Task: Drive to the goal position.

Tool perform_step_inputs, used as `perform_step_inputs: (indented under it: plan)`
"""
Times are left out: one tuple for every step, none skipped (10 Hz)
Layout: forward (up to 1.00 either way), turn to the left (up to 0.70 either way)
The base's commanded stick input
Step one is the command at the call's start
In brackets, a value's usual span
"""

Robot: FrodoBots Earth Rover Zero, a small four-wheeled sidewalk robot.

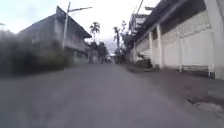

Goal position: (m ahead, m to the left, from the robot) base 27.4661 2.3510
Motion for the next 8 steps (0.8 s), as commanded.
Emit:
perform_step_inputs:
  plan:
    - [1.00, 0.00]
    - [1.00, 0.00]
    - [1.00, 0.00]
    - [1.00, 0.00]
    - [1.00, -0.04]
    - [1.00, -0.30]
    - [1.00, -0.40]
    - [1.00, -0.40]
